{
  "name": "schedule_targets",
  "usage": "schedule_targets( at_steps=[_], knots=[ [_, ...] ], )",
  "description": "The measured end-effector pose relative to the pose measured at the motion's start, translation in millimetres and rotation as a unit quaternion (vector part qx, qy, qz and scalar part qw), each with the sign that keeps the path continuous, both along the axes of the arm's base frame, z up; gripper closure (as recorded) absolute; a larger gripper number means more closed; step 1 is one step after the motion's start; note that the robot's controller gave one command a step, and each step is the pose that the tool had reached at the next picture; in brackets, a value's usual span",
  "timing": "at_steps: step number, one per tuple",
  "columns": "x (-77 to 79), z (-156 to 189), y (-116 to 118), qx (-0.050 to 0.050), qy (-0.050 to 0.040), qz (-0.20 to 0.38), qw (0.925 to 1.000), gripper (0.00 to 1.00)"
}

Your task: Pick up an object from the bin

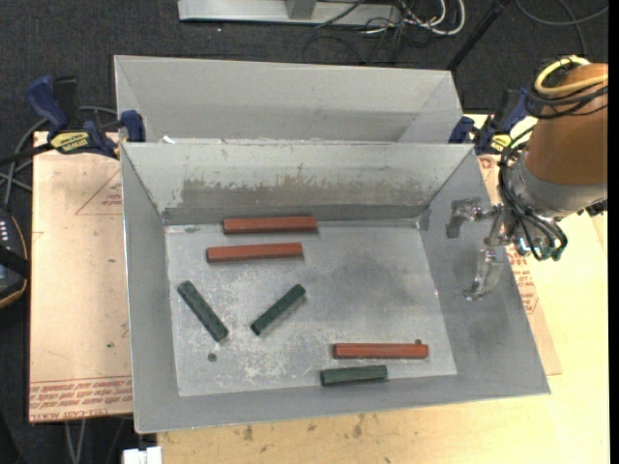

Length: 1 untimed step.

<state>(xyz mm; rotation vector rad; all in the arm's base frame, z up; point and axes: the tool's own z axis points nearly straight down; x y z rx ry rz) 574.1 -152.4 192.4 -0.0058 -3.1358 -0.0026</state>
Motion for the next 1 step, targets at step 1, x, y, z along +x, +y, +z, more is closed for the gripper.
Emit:
schedule_targets(
  at_steps=[1],
  knots=[
    [-42.0, -60.1, 56.5, 0.002, 0.0012, 0.033, 0.9995, 0.00]
  ],
)
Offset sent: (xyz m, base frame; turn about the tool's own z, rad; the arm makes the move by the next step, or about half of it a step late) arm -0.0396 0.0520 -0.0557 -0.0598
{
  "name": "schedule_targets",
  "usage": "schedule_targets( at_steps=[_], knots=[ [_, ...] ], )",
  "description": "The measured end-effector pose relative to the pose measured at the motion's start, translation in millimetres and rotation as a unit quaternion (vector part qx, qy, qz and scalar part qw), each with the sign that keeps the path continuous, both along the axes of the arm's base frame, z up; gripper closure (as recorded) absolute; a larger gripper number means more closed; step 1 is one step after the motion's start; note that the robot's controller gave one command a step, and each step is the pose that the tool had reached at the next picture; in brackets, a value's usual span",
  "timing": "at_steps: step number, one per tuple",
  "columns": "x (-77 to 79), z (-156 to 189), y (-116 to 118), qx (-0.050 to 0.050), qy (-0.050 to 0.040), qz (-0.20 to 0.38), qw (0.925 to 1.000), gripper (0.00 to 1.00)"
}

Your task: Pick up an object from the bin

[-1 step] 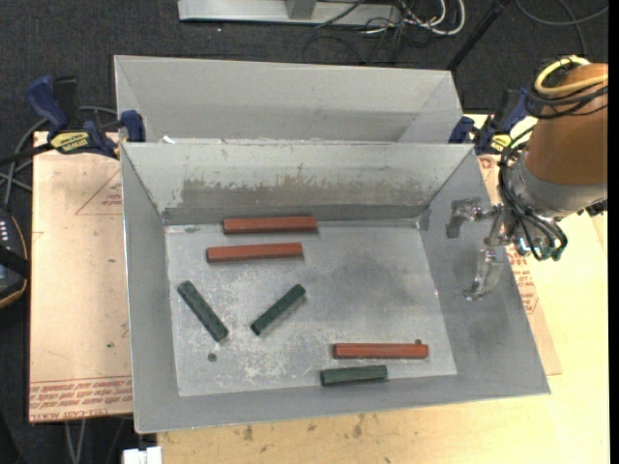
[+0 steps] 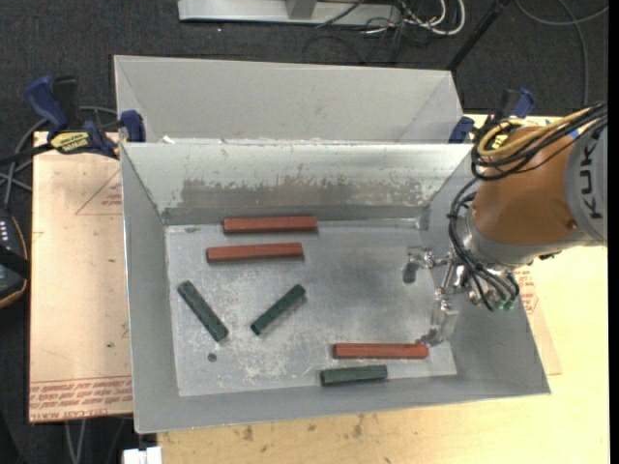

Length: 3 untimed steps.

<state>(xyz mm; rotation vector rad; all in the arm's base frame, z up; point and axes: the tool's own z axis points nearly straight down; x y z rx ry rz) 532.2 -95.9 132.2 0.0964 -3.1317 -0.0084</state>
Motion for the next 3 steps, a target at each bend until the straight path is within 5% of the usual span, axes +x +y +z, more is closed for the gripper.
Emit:
schedule_targets(
  at_steps=[1, 2, 3],
  knots=[
    [-49.5, -61, 1, -0.003, -0.0134, 0.034, 0.9993, 0.00],
    [-51.9, -61, 1, -0.002, -0.0070, 0.036, 0.9993, 1.00],
    [-12.9, 82, -22, -0.004, -0.0107, 0.114, 0.9934, 1.00]
  ],
)
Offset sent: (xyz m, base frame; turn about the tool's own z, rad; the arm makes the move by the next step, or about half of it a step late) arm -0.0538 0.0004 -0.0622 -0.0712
